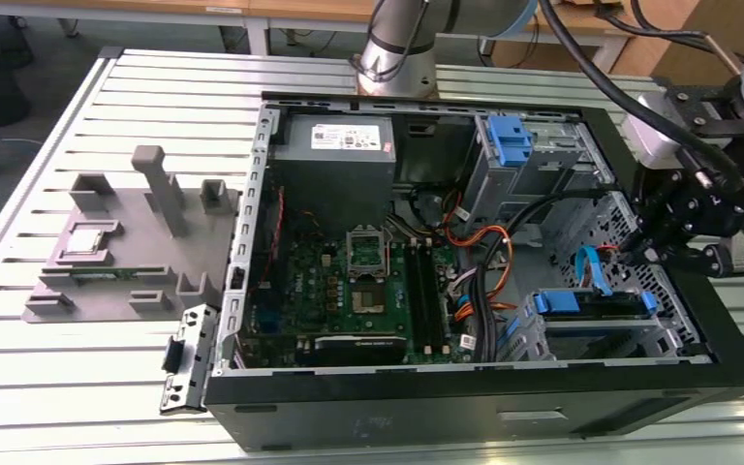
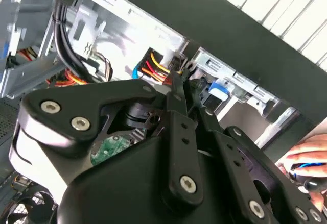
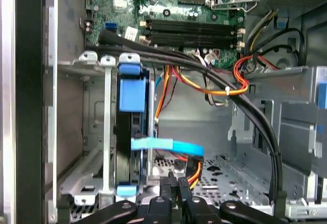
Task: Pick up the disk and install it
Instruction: 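Insert the second disk wire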
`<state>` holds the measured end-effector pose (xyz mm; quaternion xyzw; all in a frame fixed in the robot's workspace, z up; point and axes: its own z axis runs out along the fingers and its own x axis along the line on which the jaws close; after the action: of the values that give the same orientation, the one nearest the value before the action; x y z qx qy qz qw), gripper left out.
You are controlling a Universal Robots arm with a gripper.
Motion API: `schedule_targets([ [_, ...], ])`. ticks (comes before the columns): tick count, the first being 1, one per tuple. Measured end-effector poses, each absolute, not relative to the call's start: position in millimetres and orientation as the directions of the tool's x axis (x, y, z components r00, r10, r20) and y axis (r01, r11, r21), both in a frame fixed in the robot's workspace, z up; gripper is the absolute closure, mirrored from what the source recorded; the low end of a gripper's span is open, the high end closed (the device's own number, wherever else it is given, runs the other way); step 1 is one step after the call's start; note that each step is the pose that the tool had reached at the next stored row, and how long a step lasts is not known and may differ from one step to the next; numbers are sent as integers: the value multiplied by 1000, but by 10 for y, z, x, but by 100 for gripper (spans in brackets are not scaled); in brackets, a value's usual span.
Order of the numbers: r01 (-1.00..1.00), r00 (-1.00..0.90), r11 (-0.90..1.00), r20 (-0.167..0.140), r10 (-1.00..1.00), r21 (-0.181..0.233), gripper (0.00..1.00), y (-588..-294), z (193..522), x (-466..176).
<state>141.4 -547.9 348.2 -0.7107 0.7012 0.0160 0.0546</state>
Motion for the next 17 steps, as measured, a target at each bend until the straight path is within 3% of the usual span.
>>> schedule_targets([
  [17,-997,19,-12,-95,-995,-75,83,-5678,3428,1339],
])
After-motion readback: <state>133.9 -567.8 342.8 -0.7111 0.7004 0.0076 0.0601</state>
